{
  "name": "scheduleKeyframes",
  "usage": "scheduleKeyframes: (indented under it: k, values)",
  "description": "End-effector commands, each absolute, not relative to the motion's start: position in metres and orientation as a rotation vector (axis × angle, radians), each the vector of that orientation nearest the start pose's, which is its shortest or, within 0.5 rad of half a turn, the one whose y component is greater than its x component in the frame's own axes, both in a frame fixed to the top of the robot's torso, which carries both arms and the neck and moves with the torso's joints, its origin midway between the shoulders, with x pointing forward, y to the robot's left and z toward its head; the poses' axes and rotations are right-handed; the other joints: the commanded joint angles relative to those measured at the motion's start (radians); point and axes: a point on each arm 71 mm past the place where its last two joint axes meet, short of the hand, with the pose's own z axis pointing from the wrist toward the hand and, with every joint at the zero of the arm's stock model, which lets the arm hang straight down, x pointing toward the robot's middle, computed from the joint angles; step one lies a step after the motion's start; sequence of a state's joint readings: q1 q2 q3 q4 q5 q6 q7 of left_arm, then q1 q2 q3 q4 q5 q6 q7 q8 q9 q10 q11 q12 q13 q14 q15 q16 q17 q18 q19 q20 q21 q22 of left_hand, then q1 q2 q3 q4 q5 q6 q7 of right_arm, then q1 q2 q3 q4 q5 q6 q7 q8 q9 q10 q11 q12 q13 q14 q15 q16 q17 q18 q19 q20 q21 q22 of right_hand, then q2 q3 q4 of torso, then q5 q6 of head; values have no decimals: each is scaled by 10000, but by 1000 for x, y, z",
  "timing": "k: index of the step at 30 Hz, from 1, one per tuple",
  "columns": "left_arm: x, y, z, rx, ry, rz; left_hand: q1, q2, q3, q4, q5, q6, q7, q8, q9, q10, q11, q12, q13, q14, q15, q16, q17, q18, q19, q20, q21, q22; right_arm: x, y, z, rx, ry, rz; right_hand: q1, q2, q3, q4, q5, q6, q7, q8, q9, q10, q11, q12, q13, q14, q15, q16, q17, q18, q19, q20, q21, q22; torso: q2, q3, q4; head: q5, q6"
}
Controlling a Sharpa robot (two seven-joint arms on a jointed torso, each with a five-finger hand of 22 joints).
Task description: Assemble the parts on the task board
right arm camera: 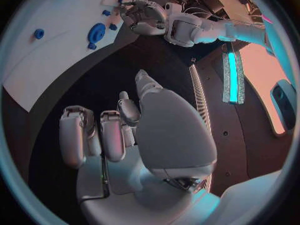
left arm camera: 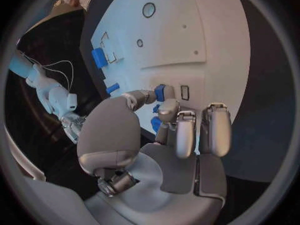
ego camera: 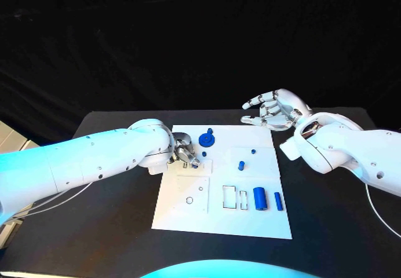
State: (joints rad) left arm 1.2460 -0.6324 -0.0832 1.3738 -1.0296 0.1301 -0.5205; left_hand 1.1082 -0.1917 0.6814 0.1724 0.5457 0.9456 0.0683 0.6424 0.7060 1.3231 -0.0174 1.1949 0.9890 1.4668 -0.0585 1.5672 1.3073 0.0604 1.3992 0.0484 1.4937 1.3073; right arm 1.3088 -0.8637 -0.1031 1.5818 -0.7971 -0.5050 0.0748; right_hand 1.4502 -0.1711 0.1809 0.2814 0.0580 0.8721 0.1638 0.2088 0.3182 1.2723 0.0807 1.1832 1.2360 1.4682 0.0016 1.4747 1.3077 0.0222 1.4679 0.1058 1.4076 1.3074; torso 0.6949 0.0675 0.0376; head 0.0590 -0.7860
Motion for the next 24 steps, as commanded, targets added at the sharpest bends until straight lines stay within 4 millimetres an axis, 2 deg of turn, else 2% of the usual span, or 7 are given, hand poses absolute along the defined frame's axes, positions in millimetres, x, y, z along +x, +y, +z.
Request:
scheduleKeyframes:
  k: [1, 10, 18, 19, 20, 21, 24]
  values:
    - [496, 150, -235, -1488, 24075, -4520, -92, 56, 1635, -1672, -37, 26, -85, -59, 17, 66, 24, 52, 51, 1040, -90, 36, 2635, -89, -1, -1, -18, 478, 488, -201, -145, 3808, 15554, 10318, 4, 92, 6, 6, 20, -15, -12, 56, 12, 50, -34, 22, -4, 563, 14, -7, 1016, 146, 233, 35, 0, 1948, -1, 3, -6, -4, -3]
    - [497, 147, -234, -1570, 23892, -4558, -198, 231, 1556, -1574, -101, 52, -119, -60, 52, 119, -2, 75, 109, 1040, -109, 36, 2635, -97, 29, -17, -21, 504, 487, -202, -145, 3813, 15561, 10297, 4, 92, 6, 6, 20, -15, -12, 56, 12, 50, -34, 22, -4, 563, 14, -7, 1016, 146, 233, 35, 0, 1948, -2, 2, 13, -29, -11]
    - [497, 149, -235, -1458, 23929, -4474, -391, 74, 1010, -1529, -172, 40, -179, -37, 148, 183, -36, 95, 184, 1040, -133, 36, 2635, -97, 29, -36, -53, 486, 487, -204, -145, 3830, 15559, 10268, 5, 87, 4, 3, 20, -18, -13, 58, 12, 43, -34, 8, -19, 564, 13, -10, 1014, 147, 231, 33, -8, 1945, -5, 3, -1, -34, -11]
    - [497, 150, -235, -1486, 23898, -4454, -601, 25, 379, -1274, -204, 38, -243, -49, 196, 202, -76, 86, 213, 1040, -161, 36, 2635, -98, 34, -58, -80, 475, 487, -204, -145, 3830, 15558, 10268, 5, 85, 3, 2, 19, -20, -14, 60, 11, 39, -35, 2, -26, 564, 12, -11, 1013, 148, 231, 32, -13, 1943, -5, -2, 3, -40, -10]
    - [497, 150, -235, -1489, 23894, -4451, -666, 4, 228, -1194, -215, 50, -255, -57, 197, 200, -83, 85, 219, 1040, -165, 36, 2635, -99, 37, -62, -85, 475, 487, -204, -145, 3830, 15557, 10267, 5, 85, 3, 2, 19, -20, -14, 60, 11, 39, -35, 2, -26, 564, 12, -11, 1013, 148, 231, 32, -13, 1943, -7, -5, 6, -44, -9]
    - [497, 152, -234, -1509, 23864, -4432, -824, -30, -387, -869, -223, 104, -283, -120, 181, 187, -108, 87, 257, 1040, -193, 36, 2635, -98, 42, -89, -107, 463, 487, -204, -145, 3832, 15556, 10264, 5, 85, 3, 2, 19, -20, -14, 60, 11, 39, -35, 2, -26, 564, 12, -11, 1013, 148, 231, 32, -13, 1943, -7, -6, 12, -50, -6]
    - [497, 155, -234, -1544, 23806, -4392, -981, -113, -1221, -354, -227, 194, -281, -228, 139, 162, -108, 82, 299, 1040, -201, 36, 2635, -101, 64, -108, -127, 466, 487, -205, -145, 3835, 15551, 10260, 1, 82, 1, 4, 19, -22, -14, 61, 11, 38, -35, -2, -30, 563, 12, -15, 1009, 150, 228, 31, -20, 1940, -7, -8, 17, -52, -6]
